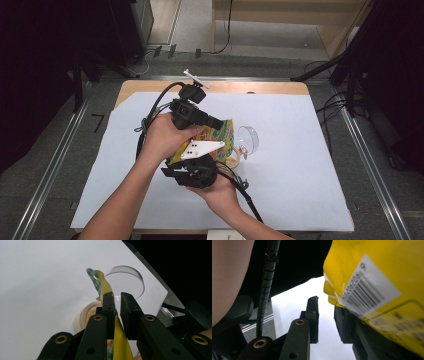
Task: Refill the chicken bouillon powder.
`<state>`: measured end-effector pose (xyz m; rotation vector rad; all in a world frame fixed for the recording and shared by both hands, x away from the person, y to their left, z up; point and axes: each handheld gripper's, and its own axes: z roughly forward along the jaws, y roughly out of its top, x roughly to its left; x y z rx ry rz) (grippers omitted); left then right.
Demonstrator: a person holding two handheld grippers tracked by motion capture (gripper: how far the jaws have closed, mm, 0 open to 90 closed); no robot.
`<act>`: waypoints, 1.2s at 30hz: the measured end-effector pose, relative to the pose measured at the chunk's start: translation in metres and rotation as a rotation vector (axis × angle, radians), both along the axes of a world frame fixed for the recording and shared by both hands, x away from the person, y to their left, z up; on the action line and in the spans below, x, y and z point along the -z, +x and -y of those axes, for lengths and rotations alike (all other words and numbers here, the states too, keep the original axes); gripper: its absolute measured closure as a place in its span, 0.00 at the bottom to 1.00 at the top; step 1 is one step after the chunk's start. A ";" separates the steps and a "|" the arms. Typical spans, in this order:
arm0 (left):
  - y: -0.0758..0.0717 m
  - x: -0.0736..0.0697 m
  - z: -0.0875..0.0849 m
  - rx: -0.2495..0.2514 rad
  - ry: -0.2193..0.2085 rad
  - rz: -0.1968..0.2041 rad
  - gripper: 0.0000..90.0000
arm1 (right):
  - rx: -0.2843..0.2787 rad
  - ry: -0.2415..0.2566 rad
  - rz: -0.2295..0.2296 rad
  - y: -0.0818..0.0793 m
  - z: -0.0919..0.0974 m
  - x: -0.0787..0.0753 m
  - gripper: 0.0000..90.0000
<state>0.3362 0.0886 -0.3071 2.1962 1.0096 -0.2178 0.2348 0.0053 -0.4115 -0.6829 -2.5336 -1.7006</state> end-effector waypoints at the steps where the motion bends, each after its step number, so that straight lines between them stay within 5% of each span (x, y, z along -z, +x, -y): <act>1: 0.000 0.000 -0.001 0.000 0.000 -0.001 0.92 | -0.001 0.000 0.001 0.000 0.000 0.000 0.83; 9: -0.003 0.005 -0.006 -0.005 -0.040 -0.002 0.91 | -0.019 -0.030 0.020 -0.003 0.001 0.001 0.84; 36: -0.005 0.003 -0.012 -0.013 -0.039 0.007 0.89 | -0.049 -0.062 0.025 -0.002 -0.002 -0.003 0.84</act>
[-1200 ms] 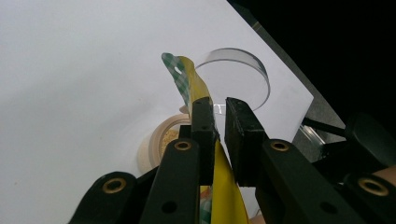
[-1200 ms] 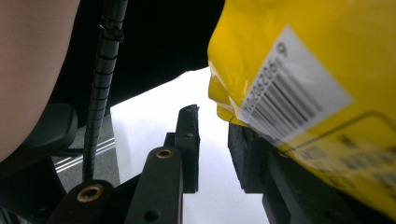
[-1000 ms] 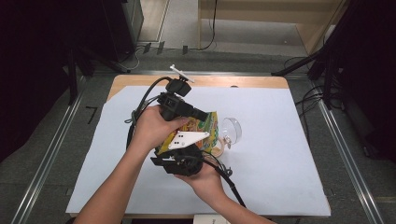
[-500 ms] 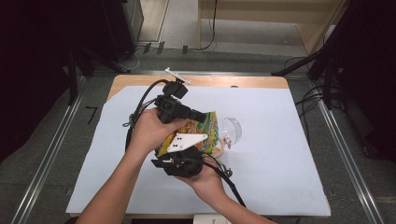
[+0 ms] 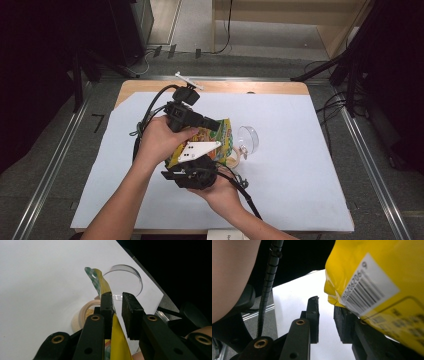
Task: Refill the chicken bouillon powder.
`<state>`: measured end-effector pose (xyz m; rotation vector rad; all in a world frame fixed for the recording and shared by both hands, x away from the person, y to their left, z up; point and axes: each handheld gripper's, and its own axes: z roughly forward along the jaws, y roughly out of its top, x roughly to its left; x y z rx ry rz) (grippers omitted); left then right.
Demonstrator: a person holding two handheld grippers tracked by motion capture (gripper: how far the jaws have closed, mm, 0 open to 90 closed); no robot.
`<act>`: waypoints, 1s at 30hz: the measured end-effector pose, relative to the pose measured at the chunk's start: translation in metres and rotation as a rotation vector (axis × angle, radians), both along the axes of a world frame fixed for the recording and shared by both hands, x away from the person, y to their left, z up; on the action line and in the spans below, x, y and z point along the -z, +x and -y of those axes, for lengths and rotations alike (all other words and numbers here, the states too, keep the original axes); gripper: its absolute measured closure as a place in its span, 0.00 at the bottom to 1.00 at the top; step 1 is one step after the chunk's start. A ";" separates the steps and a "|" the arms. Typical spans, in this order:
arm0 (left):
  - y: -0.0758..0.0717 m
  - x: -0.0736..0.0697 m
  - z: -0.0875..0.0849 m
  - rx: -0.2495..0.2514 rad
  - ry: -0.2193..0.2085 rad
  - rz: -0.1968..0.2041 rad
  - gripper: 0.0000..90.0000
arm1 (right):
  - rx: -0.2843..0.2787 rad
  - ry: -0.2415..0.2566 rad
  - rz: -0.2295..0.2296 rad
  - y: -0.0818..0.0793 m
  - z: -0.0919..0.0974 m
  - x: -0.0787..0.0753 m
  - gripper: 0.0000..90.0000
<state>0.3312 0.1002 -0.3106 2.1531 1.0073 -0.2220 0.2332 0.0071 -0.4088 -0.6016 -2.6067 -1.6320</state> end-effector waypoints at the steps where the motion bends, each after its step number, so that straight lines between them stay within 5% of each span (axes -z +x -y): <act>1: 0.000 0.000 0.000 -0.001 0.000 0.001 0.89 | 0.001 0.000 0.002 0.000 0.000 0.000 0.84; 10: -0.002 -0.001 0.002 -0.010 0.016 0.022 0.91 | 0.010 0.016 -0.017 0.000 -0.001 0.002 0.83; 30: -0.006 -0.002 0.001 -0.015 0.017 0.039 0.90 | 0.021 0.028 0.026 -0.004 0.000 0.004 0.84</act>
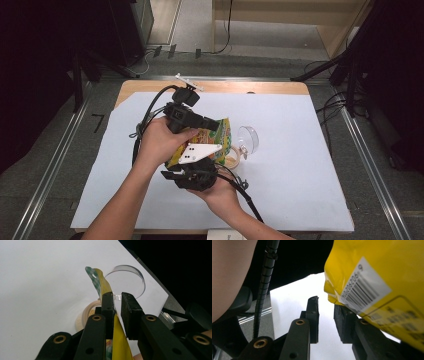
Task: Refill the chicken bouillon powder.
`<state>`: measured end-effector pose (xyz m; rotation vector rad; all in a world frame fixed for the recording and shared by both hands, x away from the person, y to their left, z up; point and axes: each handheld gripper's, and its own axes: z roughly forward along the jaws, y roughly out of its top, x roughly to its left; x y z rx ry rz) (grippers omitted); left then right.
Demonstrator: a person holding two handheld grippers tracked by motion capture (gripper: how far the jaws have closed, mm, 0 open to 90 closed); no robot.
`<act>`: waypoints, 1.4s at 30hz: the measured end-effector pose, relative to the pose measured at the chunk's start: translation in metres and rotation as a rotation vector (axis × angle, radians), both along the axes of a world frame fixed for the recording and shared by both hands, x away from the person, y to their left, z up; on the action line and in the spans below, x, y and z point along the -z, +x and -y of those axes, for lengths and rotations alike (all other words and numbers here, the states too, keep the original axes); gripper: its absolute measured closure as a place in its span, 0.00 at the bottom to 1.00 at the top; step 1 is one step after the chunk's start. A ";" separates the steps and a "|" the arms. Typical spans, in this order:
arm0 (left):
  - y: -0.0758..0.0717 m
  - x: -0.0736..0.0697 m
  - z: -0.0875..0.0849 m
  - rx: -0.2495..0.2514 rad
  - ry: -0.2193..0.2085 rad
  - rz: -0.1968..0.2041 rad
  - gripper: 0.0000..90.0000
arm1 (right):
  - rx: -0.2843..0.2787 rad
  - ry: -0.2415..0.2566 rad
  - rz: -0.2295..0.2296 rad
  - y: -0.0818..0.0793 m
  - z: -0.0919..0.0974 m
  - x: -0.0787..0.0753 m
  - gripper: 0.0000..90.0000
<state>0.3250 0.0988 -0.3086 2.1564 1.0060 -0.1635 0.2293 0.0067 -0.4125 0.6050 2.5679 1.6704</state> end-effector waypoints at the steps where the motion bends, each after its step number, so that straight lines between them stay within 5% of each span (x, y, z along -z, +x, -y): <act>1: 0.000 0.000 0.000 0.001 0.001 0.000 0.90 | 0.001 0.001 0.001 0.000 0.000 0.000 0.84; 23: -0.005 0.003 -0.003 0.025 0.005 -0.008 0.91 | -0.011 0.006 0.025 -0.004 -0.002 0.009 0.72; 28: -0.006 0.006 -0.010 0.029 0.006 -0.037 0.90 | -0.023 0.023 0.011 -0.005 -0.004 0.015 0.60; 42: -0.008 0.022 -0.014 0.074 0.049 -0.087 0.90 | -0.070 -0.012 0.006 -0.007 -0.008 0.030 0.56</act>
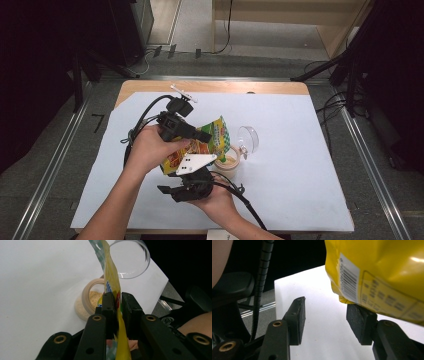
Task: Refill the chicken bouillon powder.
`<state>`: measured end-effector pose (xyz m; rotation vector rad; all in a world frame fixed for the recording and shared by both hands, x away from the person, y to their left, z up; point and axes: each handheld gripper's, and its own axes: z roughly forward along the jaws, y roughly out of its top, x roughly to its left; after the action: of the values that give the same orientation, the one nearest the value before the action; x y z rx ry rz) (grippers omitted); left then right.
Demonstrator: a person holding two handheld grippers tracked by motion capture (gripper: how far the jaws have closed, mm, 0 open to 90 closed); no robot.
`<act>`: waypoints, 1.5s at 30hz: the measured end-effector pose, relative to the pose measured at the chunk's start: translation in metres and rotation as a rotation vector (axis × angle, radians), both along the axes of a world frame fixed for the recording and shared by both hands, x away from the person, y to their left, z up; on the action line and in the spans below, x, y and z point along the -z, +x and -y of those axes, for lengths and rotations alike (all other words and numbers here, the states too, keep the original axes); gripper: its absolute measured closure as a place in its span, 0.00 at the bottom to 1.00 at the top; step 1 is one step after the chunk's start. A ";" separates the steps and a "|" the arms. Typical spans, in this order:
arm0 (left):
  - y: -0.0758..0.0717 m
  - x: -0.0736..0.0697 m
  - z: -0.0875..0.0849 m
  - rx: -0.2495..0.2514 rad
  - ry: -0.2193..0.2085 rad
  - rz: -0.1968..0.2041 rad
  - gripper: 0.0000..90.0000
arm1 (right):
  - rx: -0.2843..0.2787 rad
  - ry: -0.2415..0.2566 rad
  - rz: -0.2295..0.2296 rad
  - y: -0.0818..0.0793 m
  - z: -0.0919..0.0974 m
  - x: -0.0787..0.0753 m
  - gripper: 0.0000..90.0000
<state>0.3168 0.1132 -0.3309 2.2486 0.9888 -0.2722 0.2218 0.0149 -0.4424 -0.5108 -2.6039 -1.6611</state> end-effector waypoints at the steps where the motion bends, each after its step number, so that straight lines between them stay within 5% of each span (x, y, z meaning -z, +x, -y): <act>1: 0.001 0.002 0.001 0.004 0.010 -0.006 0.90 | -0.005 -0.002 0.005 -0.001 0.000 0.001 0.55; 7: 0.004 0.009 -0.001 0.035 0.010 -0.025 0.91 | -0.017 -0.017 -0.002 0.000 0.000 0.007 0.55; 14: 0.003 0.010 -0.007 0.055 0.035 -0.002 0.97 | -0.012 -0.002 -0.022 0.002 0.004 0.013 0.55; 31: -0.005 0.010 -0.027 0.069 0.007 0.022 0.97 | 0.013 -0.046 -0.030 0.003 0.012 0.021 0.53; 45: -0.007 0.011 -0.039 0.080 -0.021 0.033 0.95 | 0.034 -0.082 0.014 0.007 0.017 0.021 0.52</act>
<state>0.3099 0.1526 -0.3420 2.2696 0.8770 -0.2780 0.2292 -0.0017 -0.4637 -0.5515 -2.6979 -1.5777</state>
